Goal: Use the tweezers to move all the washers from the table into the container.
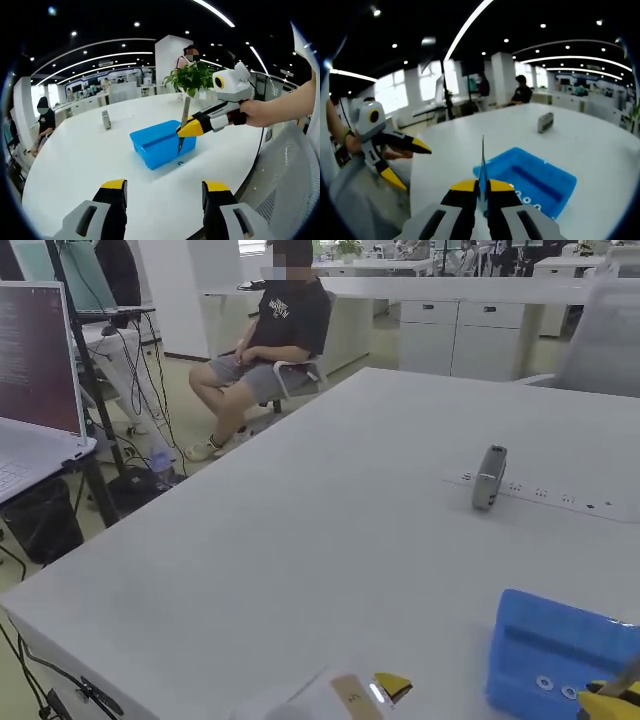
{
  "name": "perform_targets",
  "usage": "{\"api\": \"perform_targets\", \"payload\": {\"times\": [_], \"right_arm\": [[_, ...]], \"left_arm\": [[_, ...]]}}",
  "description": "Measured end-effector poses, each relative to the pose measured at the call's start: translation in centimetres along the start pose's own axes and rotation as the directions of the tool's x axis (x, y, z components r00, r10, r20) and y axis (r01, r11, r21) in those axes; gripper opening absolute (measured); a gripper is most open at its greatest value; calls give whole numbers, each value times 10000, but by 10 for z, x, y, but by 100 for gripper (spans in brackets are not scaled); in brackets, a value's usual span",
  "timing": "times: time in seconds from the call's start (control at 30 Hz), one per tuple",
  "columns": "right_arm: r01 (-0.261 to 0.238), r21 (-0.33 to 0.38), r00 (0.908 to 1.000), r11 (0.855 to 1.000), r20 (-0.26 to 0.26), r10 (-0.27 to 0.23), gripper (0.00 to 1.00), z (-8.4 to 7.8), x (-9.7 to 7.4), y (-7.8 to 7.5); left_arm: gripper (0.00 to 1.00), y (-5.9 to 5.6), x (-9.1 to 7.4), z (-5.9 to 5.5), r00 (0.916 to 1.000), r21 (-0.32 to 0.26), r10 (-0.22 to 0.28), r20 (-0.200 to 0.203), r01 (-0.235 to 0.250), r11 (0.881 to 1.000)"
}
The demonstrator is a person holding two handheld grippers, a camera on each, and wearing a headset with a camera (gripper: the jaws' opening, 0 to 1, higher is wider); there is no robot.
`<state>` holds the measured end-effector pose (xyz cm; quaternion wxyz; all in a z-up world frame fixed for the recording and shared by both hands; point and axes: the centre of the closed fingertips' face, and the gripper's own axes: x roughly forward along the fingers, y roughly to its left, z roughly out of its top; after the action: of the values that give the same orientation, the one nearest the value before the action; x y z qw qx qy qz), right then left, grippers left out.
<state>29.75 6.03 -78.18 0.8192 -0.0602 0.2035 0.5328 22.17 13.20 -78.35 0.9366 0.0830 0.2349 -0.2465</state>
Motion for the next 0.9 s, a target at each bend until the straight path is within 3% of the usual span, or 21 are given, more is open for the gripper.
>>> {"api": "perform_targets", "payload": {"times": [0.3,0.57,0.77,0.9], "right_arm": [[-32,-141,9977,9999,-673,23,4,-20,7,0],[-28,-353,9957,9994,-921,-5,4,-26,10,-1],[-199,-949,9916,9953,-1289,75,4,-34,12,-4],[-239,-1105,9928,9936,-1196,106,4,-34,12,-4]], "left_arm": [[59,0,-1,0,10000,2,13,-29,-13,10000],[59,0,0,0,10000,19,14,-51,-14,10000],[59,0,0,-1,10000,9,33,-84,-33,10000],[59,-1,0,-1,9999,20,25,-128,-25,10000]]}}
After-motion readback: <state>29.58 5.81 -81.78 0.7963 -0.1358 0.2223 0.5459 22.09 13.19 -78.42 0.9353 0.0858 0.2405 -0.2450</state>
